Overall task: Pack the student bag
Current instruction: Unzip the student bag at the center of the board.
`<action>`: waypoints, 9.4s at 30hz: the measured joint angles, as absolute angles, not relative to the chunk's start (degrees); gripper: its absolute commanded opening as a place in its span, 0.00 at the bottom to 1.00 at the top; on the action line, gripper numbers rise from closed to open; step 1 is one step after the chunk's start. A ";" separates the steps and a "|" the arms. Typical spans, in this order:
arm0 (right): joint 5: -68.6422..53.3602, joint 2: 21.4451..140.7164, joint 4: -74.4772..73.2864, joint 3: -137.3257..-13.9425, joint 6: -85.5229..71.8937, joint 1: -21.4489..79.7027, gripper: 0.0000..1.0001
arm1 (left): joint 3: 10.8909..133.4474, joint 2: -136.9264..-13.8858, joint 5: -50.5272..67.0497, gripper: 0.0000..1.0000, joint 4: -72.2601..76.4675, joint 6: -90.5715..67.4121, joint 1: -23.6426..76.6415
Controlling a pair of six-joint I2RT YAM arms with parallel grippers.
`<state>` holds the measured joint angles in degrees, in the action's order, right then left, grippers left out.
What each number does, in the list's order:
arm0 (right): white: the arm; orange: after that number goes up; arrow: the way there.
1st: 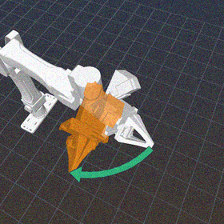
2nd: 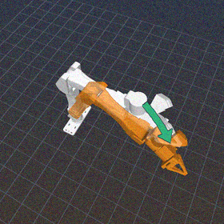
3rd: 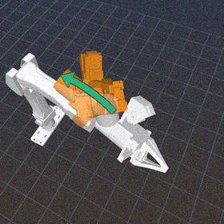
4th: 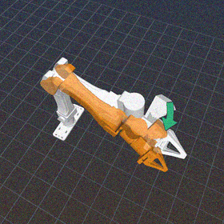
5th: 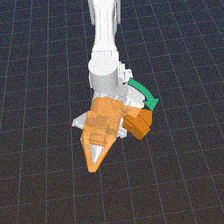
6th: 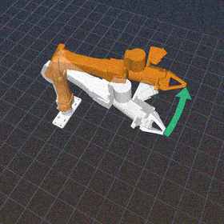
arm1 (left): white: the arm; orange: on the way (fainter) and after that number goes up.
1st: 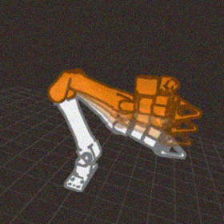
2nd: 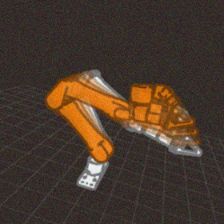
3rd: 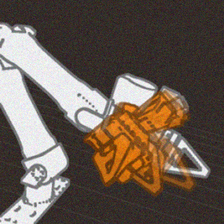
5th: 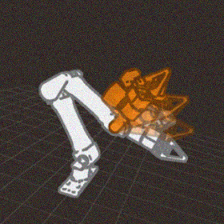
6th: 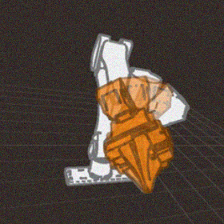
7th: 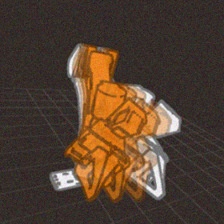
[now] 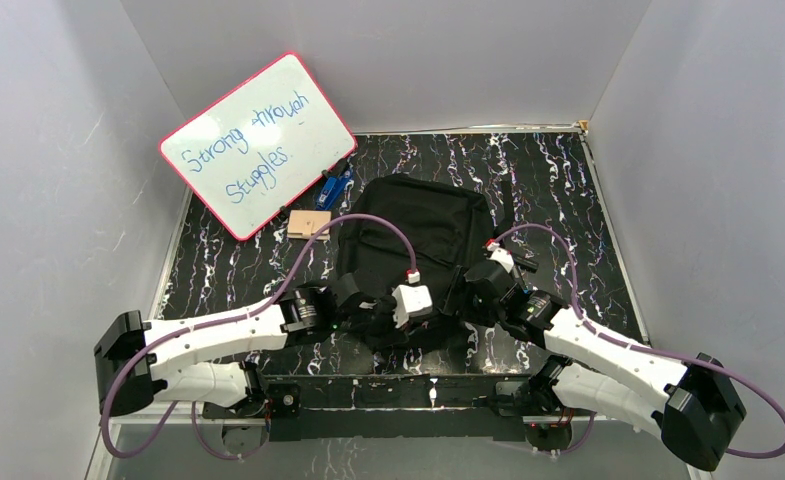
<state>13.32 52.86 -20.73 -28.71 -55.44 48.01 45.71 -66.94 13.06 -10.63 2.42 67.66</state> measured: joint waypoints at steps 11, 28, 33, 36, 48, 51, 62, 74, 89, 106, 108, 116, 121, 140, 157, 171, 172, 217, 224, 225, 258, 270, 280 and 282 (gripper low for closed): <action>13.30 52.51 -20.75 -28.27 -55.46 48.01 0.77 | 46.26 -68.58 17.50 0.08 -9.30 -1.06 67.66; 13.28 52.49 -20.73 -28.23 -55.46 47.94 0.77 | 46.68 -68.58 20.45 0.00 -7.60 -2.63 67.75; 13.28 52.49 -20.73 -28.23 -55.46 47.83 0.77 | 46.68 -68.58 19.97 0.00 -7.55 -2.83 67.75; 13.26 52.49 -20.73 -28.23 -55.46 47.75 0.77 | 46.68 -68.58 18.92 0.00 -7.68 -3.09 67.75; 13.10 52.51 -20.73 -28.23 -55.46 47.72 0.78 | 47.72 -67.37 17.08 0.00 -8.23 -5.06 67.75; 13.08 52.51 -20.73 -28.21 -55.46 47.72 0.78 | 48.42 -65.87 17.43 0.00 -8.10 -5.65 67.75; 12.88 52.51 -20.51 -27.92 -55.51 47.68 0.77 | 54.41 -66.96 13.26 0.31 -11.79 -13.26 67.75; 12.84 52.49 -20.34 -27.31 -55.55 47.64 0.78 | 66.39 -78.11 8.51 0.32 -25.56 -27.51 67.88; 12.40 52.40 -20.34 -27.29 -55.64 47.64 0.78 | 72.10 -84.71 -1.17 0.34 -34.35 -31.53 73.60; 12.19 51.99 -20.32 -27.09 -55.79 47.62 0.77 | 72.18 -89.03 -4.97 0.34 -35.55 -29.85 74.91; 12.16 51.88 -20.01 -26.68 -55.81 47.62 0.78 | 72.18 -89.41 -4.97 0.32 -35.68 -29.56 75.24; 11.99 51.77 -19.88 -26.35 -55.96 47.59 0.78 | 72.18 -90.45 -5.58 0.14 -36.34 -28.05 76.20; 11.97 51.77 -19.90 -26.35 -55.99 47.59 0.78 | 72.20 -90.61 -6.85 0.00 -37.04 -27.33 76.25; 12.47 39.51 -23.40 -23.94 -64.66 47.57 0.81 | 72.88 -83.94 -16.93 0.00 -38.39 -26.59 76.36; 3.77 37.21 -15.81 -15.18 -86.65 47.31 0.58 | 69.97 -83.26 -12.78 0.00 -36.14 -23.97 76.36; 8.47 43.13 -15.27 -21.80 -81.23 45.58 0.00 | 65.60 -77.58 -13.06 0.00 -34.57 -23.38 74.19; 8.73 43.94 -15.44 -23.09 -79.83 44.88 0.00 | 65.39 -76.99 -13.08 0.00 -34.41 -23.44 72.99; 9.23 32.84 -18.39 -25.39 -48.64 31.57 0.00 | 60.49 -53.56 -13.50 0.00 -30.33 -13.32 62.57; 12.75 35.59 -20.03 -24.40 -46.41 31.03 0.00 | 51.00 -38.57 -14.35 0.07 -22.20 -5.52 62.26; 12.73 36.14 -20.01 -24.43 -46.22 31.03 0.00 | 50.19 -38.13 -14.37 0.17 -20.71 -5.30 62.26; -17.43 32.95 -21.87 -39.11 -15.25 30.74 0.70 | 49.76 -59.92 -21.69 0.44 -18.26 -72.14 62.76; -34.35 38.54 -7.40 -32.23 -7.01 30.76 0.58 | 48.38 -62.06 -25.10 0.44 -18.33 -85.91 71.96; -28.12 31.88 -6.02 -31.99 -5.43 30.76 0.62 | 48.64 -69.82 -28.64 0.48 -18.70 -97.38 74.59; -27.27 31.03 -6.28 -31.99 -4.67 30.76 0.63 | 49.56 -71.16 -29.47 0.48 -19.00 -98.96 74.59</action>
